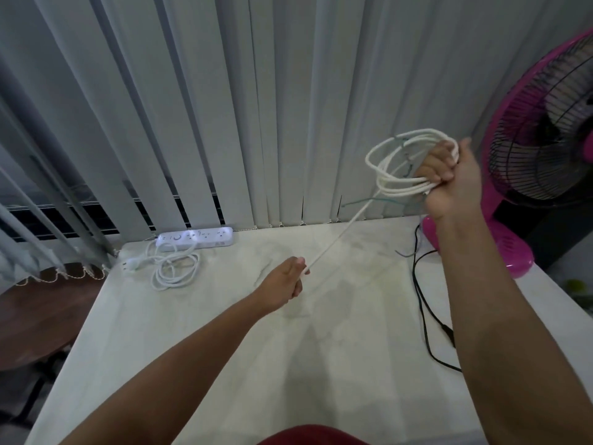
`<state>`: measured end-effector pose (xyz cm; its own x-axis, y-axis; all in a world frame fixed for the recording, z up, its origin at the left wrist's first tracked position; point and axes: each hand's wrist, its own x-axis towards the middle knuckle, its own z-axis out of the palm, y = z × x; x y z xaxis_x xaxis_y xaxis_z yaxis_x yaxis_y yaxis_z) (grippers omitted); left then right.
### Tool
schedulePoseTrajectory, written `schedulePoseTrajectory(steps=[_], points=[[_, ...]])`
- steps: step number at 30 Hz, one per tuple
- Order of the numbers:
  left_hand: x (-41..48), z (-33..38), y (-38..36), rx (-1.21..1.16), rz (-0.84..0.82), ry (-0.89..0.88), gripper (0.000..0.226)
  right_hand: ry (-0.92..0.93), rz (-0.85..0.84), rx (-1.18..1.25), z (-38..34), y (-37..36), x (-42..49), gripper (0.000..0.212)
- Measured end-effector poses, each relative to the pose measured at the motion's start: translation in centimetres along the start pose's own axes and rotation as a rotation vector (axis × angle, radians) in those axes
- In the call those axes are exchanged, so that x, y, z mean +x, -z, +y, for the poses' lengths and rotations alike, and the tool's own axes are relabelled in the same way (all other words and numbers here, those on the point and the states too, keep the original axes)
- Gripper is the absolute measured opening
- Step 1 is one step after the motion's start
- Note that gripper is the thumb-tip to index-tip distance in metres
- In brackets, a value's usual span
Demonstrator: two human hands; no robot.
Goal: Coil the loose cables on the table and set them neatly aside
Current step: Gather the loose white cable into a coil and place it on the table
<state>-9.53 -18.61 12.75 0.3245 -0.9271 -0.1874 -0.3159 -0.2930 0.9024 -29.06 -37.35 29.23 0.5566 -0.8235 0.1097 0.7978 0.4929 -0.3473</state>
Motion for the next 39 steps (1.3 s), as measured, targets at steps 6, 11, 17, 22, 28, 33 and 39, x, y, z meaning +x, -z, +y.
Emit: schedulePoseTrajectory(steps=[6, 11, 17, 22, 28, 33, 39], points=[[0.1, 0.9, 1.0, 0.013, 0.11, -0.136, 0.018, 0.206, 0.329, -0.679, 0.8, 1.6, 0.5, 0.048], [0.9, 4.6, 3.0, 0.122, 0.13, -0.244, 0.025, 0.199, 0.264, -1.202, 4.7, 2.8, 0.1, 0.043], [1.1, 9.8, 3.9, 0.093, 0.059, -0.364, 0.031, 0.034, 0.079, -1.559, 9.4, 3.3, -1.1, 0.032], [2.3, 10.3, 6.3, 0.104, 0.177, -0.386, 0.027, -0.322, 0.036, -1.495, 10.6, 2.6, -2.4, 0.05], [3.3, 7.8, 8.8, 0.199, 0.285, -0.34, 0.041, -0.739, -0.073, -1.191, 10.7, 2.1, -3.6, 0.051], [3.4, 6.2, 7.8, 0.256, 0.376, -0.323, 0.049, -0.845, -0.195, -0.74, 9.2, 1.3, -3.6, 0.048], [2.9, 3.9, 6.6, 0.18, 0.383, -0.248, 0.041, -0.723, -0.234, -0.436, 6.8, 0.3, -2.9, 0.045]])
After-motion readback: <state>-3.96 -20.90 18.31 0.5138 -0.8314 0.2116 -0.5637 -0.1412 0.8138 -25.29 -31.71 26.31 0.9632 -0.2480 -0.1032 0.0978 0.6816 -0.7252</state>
